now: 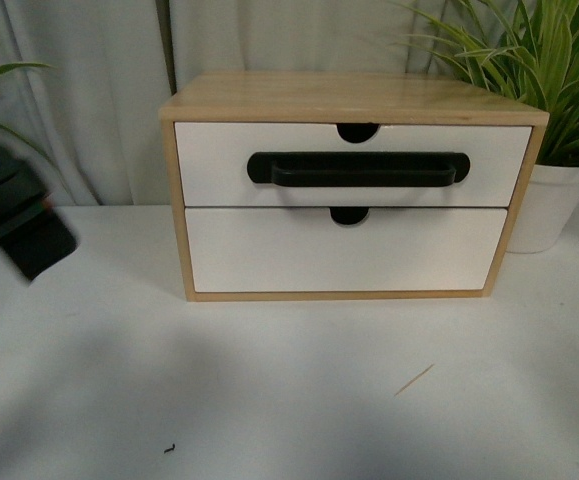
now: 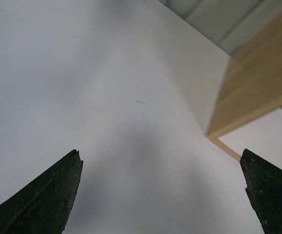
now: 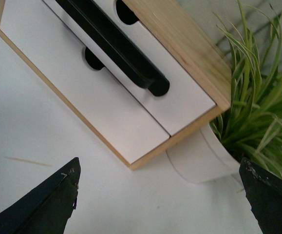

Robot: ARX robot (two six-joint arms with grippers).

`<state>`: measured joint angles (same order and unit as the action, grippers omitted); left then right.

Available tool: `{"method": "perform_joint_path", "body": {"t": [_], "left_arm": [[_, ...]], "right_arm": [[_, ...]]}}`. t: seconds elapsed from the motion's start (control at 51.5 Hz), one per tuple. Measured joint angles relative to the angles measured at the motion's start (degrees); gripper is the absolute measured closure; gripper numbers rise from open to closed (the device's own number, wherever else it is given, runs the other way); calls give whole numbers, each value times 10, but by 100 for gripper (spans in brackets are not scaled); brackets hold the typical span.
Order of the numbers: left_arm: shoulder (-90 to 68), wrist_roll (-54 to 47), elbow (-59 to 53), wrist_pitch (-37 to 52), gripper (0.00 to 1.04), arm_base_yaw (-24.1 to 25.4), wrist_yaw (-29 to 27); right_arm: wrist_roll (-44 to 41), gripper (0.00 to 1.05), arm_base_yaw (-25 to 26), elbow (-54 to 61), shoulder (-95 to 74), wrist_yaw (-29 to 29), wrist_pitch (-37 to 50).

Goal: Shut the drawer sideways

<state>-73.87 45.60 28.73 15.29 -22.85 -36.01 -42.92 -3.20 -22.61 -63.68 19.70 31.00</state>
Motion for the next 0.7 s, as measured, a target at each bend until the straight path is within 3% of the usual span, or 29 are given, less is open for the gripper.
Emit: {"method": "perform_joint_path", "body": {"t": [0.155,0.291,0.369,0.544,0.583,0.621,0.68,0.699], "left_arm": [[109,19,-86,-73,6,4,-72],[201,57,-125,-177,6,5,-132],[257,112,-142,-272,6,2,-196],[274,167,-150,-293,6,0,-205],[282,146,-161,-262,8,8,-174],[311,78,-207,-141,15,38,-53],[358,-31,-268,-3,24,70,70],[367,-53,-276,17,26,76,82]], "right_arm": [[45,9,49,81,127,28,-38],[72,9,103,134,233,65,-92],[104,9,144,167,329,106,-157],[130,9,156,176,377,115,-174],[143,10,154,178,378,101,-170],[186,16,134,191,389,28,-138],[233,23,114,200,403,-48,-119],[261,27,99,202,410,-83,-118]]}}
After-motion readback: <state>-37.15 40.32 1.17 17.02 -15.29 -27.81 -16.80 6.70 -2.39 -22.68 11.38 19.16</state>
